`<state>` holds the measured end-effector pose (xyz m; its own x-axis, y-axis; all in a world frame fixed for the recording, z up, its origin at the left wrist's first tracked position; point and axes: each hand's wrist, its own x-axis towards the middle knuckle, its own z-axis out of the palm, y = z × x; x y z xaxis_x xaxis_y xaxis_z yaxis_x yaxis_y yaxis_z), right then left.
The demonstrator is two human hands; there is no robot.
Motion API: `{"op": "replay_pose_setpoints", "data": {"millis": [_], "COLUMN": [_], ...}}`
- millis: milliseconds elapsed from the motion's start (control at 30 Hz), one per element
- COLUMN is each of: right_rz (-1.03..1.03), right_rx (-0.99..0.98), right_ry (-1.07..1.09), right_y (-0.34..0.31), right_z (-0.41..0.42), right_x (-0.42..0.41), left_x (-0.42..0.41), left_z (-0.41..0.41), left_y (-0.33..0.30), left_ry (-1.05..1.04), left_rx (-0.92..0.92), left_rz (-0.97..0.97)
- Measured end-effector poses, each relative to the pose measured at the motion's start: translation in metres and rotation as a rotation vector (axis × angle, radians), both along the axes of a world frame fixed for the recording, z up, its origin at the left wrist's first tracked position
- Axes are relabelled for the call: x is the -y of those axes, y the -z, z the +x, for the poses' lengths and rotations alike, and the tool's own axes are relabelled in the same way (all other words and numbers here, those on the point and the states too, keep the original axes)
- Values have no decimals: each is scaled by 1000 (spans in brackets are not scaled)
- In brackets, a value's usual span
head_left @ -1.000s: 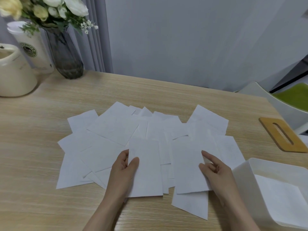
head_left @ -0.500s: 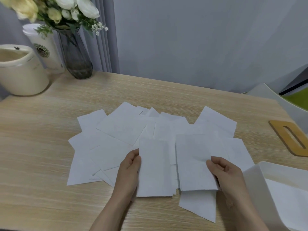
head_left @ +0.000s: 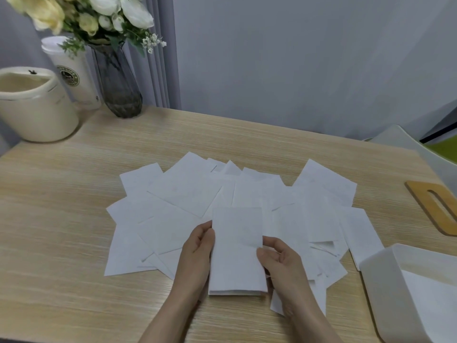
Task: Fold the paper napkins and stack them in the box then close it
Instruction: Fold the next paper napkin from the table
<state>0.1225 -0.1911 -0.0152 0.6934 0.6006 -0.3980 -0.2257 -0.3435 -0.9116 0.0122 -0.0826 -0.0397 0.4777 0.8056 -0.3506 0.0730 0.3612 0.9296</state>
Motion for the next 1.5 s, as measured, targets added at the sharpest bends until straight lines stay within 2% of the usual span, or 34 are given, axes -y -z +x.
{"op": "replay_pose_setpoints", "data": {"millis": [333, 467, 533, 733, 900, 1233, 1333, 1500], "right_rz": [-9, -81, -103, -13, 82, 81, 118, 120], "right_rx": [74, 344, 405, 227, 126, 234, 168, 170], "right_ry": [-84, -52, -61, -77, -88, -157, -119, -50], "right_y": [-4, -1, -2, -8, -14, -8, -7, -11], "right_z": [-2, -3, -4, -3, -6, -5, -2, -2], "right_x": [1, 5, 8, 9, 10, 19, 22, 28], "left_x": [1, 1, 1, 12, 23, 41, 44, 47], "left_z": [0, 0, 0, 2, 13, 29, 32, 40], "left_y": [0, 1, 2, -4, -11, -22, -21, -22], "left_ry": [28, 21, 4, -61, -68, 50, -51, -342], "left_rx": [6, 17, 31, 156, 152, 27, 39, 108], "left_rz": [-5, 0, -6, -98, -75, 112, 123, 84]}}
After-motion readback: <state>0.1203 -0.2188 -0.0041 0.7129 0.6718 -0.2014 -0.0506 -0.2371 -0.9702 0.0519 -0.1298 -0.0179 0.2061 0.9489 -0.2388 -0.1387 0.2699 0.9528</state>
